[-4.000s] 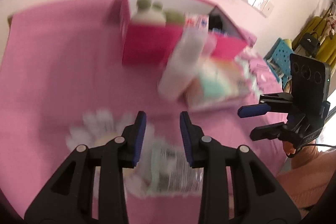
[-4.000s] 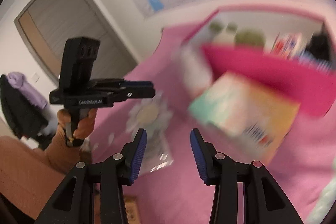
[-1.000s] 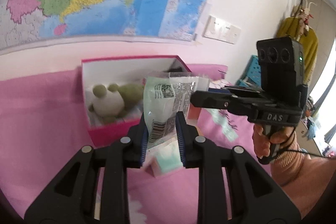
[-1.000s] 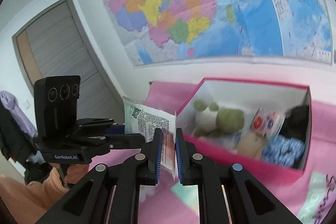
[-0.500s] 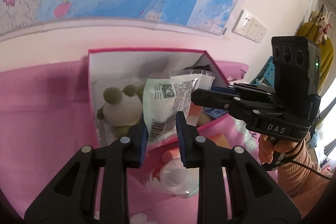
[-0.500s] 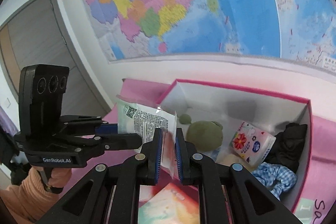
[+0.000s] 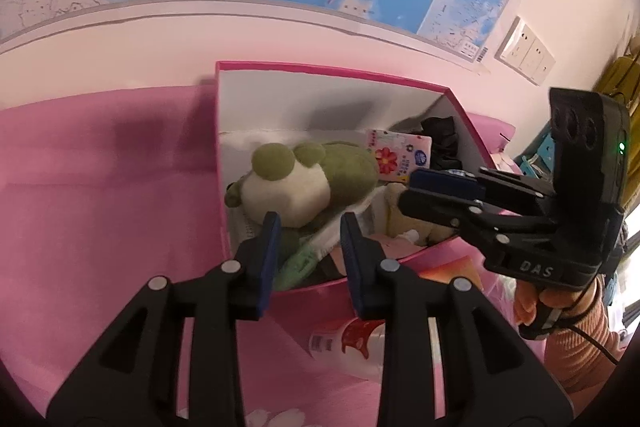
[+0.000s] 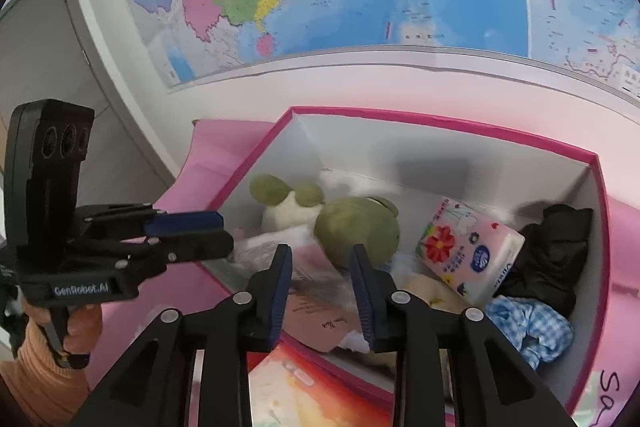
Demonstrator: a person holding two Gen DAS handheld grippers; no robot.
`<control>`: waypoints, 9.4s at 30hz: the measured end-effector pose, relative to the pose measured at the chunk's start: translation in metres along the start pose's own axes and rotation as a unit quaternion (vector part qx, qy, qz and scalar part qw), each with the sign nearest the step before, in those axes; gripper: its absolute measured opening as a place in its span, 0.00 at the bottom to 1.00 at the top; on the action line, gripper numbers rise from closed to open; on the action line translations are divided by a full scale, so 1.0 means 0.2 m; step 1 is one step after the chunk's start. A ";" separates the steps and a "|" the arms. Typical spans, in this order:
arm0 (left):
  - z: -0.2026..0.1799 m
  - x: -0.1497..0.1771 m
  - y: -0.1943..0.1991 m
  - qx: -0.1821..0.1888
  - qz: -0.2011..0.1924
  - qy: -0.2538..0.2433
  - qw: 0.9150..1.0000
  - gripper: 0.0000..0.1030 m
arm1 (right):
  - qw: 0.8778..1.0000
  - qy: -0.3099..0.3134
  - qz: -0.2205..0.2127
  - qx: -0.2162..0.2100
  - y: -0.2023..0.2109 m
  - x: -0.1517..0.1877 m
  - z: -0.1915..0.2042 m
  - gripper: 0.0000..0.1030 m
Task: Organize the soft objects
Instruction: 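Carry the plastic packet into the pink box and open the left gripper, then move the left gripper to the yellow tissue pack, then grasp the yellow tissue pack with the left gripper and lift it, then carry the yellow tissue pack toward the pink box with the left gripper, then lower the yellow tissue pack into the pink box with the left gripper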
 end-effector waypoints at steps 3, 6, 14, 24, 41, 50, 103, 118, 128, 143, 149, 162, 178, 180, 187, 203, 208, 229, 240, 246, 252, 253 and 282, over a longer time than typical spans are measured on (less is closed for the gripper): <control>-0.01 0.00 0.03 -0.019 -0.010 -0.006 1.000 0.31 | 1.000 -0.001 -0.006 -0.001 0.05 0.03 -0.01 0.32; 0.00 0.03 0.09 -0.042 -0.023 -0.009 0.999 0.33 | 1.000 -0.003 -0.010 -0.009 0.12 0.08 -0.01 0.35; -0.13 0.15 0.35 -0.013 -0.076 -0.032 0.996 0.44 | 0.998 0.014 -0.006 -0.068 0.37 0.31 0.06 0.46; -0.38 0.60 0.41 0.104 -0.038 -0.049 0.993 0.49 | 0.987 0.041 0.090 -0.125 0.52 0.83 0.13 0.52; -0.52 0.89 0.43 0.131 -0.005 -0.033 0.991 0.49 | 0.969 0.120 0.186 -0.113 0.49 1.32 0.28 0.58; -0.63 0.93 0.38 0.175 0.014 -0.039 0.984 0.49 | 0.988 -0.012 0.139 -0.072 0.39 1.16 0.04 0.56; -0.79 0.69 0.33 0.192 -0.007 -0.068 0.979 0.37 | 0.994 -0.063 0.042 -0.077 0.51 0.93 -0.04 0.33; -0.74 0.54 0.36 0.174 -0.042 -0.066 0.982 0.37 | 0.996 -0.048 0.010 -0.075 0.56 0.78 -0.02 0.33; -0.74 0.46 0.36 0.168 -0.056 -0.063 0.982 0.37 | 0.997 -0.038 -0.008 -0.073 0.58 0.67 -0.03 0.33; -0.74 0.38 0.39 0.151 -0.071 -0.067 0.984 0.37 | 0.996 -0.030 -0.032 -0.075 0.60 0.57 -0.02 0.33; -0.73 0.37 0.39 0.148 -0.072 -0.067 0.984 0.38 | 0.996 -0.028 -0.034 -0.076 0.60 0.56 -0.02 0.33; -0.72 0.35 0.37 0.144 -0.072 -0.064 0.985 0.38 | 0.996 -0.025 -0.035 -0.076 0.59 0.52 -0.03 0.33; -0.72 0.31 0.37 0.133 -0.075 -0.069 0.986 0.37 | 0.996 -0.024 -0.042 -0.074 0.58 0.47 -0.04 0.33; -0.73 0.31 0.37 0.129 -0.076 -0.071 0.986 0.37 | 0.996 -0.023 -0.043 -0.075 0.58 0.46 -0.04 0.33; -0.73 0.28 0.37 0.118 -0.076 -0.077 0.987 0.37 | 0.996 -0.024 -0.044 -0.073 0.57 0.44 -0.05 0.33; -0.71 0.22 0.35 0.108 -0.079 -0.079 0.988 0.37 | 0.996 -0.023 -0.050 -0.074 0.55 0.38 -0.07 0.33; -0.69 0.20 0.33 0.102 -0.078 -0.079 0.989 0.37 | 0.996 -0.022 -0.052 -0.074 0.54 0.35 -0.07 0.33; -0.65 0.15 0.30 0.092 -0.079 -0.076 0.990 0.37 | 0.995 -0.021 -0.058 -0.078 0.52 0.27 -0.07 0.33; -0.63 0.12 0.29 0.086 -0.080 -0.078 0.990 0.38 | 0.995 -0.023 -0.064 -0.078 0.50 0.22 -0.07 0.33; -0.63 0.10 0.28 0.082 -0.079 -0.081 0.990 0.38 | 0.995 -0.024 -0.064 -0.076 0.49 0.21 -0.08 0.33; -0.62 0.08 0.27 0.078 -0.080 -0.083 0.990 0.38 | 0.995 -0.025 -0.064 -0.075 0.48 0.19 -0.09 0.33; -0.62 0.08 0.27 0.077 -0.080 -0.083 0.990 0.37 | 0.995 -0.025 -0.065 -0.074 0.48 0.19 -0.09 0.33; -0.59 0.02 0.21 0.068 -0.076 -0.079 0.992 0.38 | 0.994 -0.032 -0.069 -0.075 0.45 0.14 -0.11 0.33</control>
Point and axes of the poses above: each gripper's, at about its wrist camera, not at the fingertips, and y roughly against the way its jaws point, z to its left, x to its underside, the point moved 7 cm from there along -y, roughly the way its jaws point, and after that the axes turned 13 degrees about -y, right-handed, at the moved point
